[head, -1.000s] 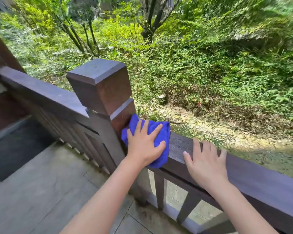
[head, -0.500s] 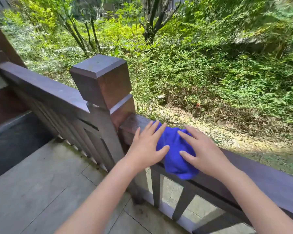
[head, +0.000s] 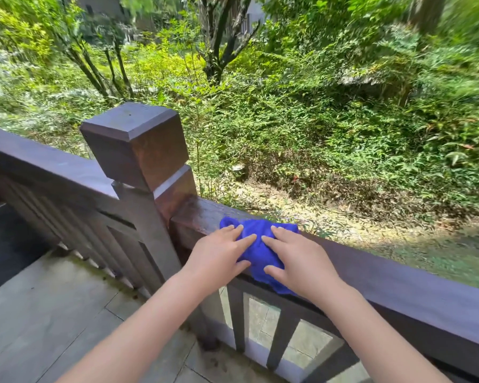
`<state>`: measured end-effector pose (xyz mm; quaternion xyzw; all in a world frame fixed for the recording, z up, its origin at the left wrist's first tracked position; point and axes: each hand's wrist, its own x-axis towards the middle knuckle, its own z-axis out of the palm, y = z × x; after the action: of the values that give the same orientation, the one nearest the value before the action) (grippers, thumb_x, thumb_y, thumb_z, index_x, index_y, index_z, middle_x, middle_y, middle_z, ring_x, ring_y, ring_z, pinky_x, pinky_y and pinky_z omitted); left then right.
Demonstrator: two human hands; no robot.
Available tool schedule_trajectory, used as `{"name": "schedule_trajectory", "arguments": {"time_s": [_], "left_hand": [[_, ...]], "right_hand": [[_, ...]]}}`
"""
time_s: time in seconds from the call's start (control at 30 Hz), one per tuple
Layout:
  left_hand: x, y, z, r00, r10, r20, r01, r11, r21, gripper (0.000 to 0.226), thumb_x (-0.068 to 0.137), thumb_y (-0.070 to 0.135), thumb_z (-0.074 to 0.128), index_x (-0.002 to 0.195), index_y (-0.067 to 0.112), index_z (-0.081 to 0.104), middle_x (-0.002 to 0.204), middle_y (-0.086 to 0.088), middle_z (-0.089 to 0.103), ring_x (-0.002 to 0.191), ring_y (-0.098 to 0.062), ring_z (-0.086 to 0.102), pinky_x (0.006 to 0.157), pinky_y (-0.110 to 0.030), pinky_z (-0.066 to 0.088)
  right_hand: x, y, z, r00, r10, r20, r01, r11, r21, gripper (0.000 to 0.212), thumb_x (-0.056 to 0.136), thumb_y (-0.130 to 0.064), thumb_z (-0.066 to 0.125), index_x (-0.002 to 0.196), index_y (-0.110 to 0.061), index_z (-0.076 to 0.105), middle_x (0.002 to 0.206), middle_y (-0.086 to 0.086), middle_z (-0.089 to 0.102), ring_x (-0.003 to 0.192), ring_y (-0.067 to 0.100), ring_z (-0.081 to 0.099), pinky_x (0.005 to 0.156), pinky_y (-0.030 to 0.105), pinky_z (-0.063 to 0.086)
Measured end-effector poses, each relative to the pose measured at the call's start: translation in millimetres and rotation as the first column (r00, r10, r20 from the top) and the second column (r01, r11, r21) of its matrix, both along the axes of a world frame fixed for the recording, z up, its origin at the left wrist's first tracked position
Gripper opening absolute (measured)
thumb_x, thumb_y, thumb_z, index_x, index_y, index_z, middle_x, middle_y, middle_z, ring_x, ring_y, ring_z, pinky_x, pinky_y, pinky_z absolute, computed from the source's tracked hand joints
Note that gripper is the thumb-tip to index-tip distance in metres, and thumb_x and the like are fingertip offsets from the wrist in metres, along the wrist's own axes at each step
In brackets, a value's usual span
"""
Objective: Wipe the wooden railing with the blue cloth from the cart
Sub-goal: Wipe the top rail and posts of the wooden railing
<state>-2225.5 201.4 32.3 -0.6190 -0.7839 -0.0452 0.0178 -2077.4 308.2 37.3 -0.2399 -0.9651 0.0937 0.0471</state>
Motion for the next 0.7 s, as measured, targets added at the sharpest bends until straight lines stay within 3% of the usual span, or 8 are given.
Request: {"name": "schedule_trajectory", "arguments": {"time_s": [0.17, 0.3, 0.43, 0.6, 0.7], "left_hand": [[6, -13, 5, 0.988, -0.104, 0.115, 0.079, 0.976, 0.205, 0.04, 0.074, 0.029, 0.073, 0.112, 0.024, 0.064, 0.122, -0.004, 0.064, 0.118, -0.024, 0.055, 0.086, -0.041, 0.053], [11, -20, 7, 0.974, -0.202, 0.1, 0.167, 0.945, 0.28, 0.035, 0.059, 0.02, 0.084, 0.091, 0.02, 0.073, 0.097, -0.001, 0.074, 0.094, -0.022, 0.068, 0.068, -0.033, 0.057], [23, -16, 15, 0.935, -0.295, 0.198, 0.226, 0.924, 0.309, 0.03, 0.067, 0.022, 0.076, 0.096, 0.023, 0.069, 0.1, 0.002, 0.071, 0.098, -0.02, 0.064, 0.07, -0.032, 0.052], [59, 1, 38, 0.882, -0.425, 0.201, 0.367, 0.89, 0.27, 0.033, 0.077, 0.034, 0.064, 0.109, 0.029, 0.059, 0.111, 0.009, 0.06, 0.106, -0.014, 0.051, 0.075, -0.035, 0.05], [92, 12, 56, 0.838, -0.511, 0.19, 0.457, 0.849, 0.266, 0.033, 0.077, 0.035, 0.061, 0.11, 0.028, 0.059, 0.105, 0.01, 0.061, 0.102, -0.013, 0.052, 0.072, -0.032, 0.047]], "right_hand": [[11, -16, -7, 0.992, -0.071, -0.108, 0.074, 0.997, 0.026, 0.051, 0.082, -0.031, 0.059, 0.13, -0.028, 0.044, 0.146, -0.004, 0.039, 0.134, 0.012, 0.034, 0.1, 0.033, 0.041], [23, -26, -6, 0.976, -0.118, -0.181, 0.125, 0.992, 0.027, 0.039, 0.077, -0.027, 0.062, 0.116, -0.029, 0.056, 0.13, -0.008, 0.055, 0.125, 0.013, 0.045, 0.087, 0.033, 0.048], [45, -34, 8, 0.96, -0.204, -0.191, 0.209, 0.978, 0.008, 0.034, 0.074, -0.026, 0.059, 0.108, -0.031, 0.056, 0.111, -0.011, 0.06, 0.109, 0.014, 0.047, 0.071, 0.031, 0.044], [93, -42, 37, 0.931, -0.319, -0.177, 0.316, 0.948, -0.042, 0.032, 0.076, -0.03, 0.059, 0.107, -0.033, 0.055, 0.108, -0.009, 0.059, 0.106, 0.014, 0.049, 0.074, 0.033, 0.043], [132, -48, 57, 0.895, -0.408, -0.182, 0.397, 0.913, -0.093, 0.034, 0.073, -0.03, 0.062, 0.106, -0.033, 0.058, 0.106, -0.009, 0.061, 0.104, 0.013, 0.052, 0.076, 0.032, 0.042]]}}
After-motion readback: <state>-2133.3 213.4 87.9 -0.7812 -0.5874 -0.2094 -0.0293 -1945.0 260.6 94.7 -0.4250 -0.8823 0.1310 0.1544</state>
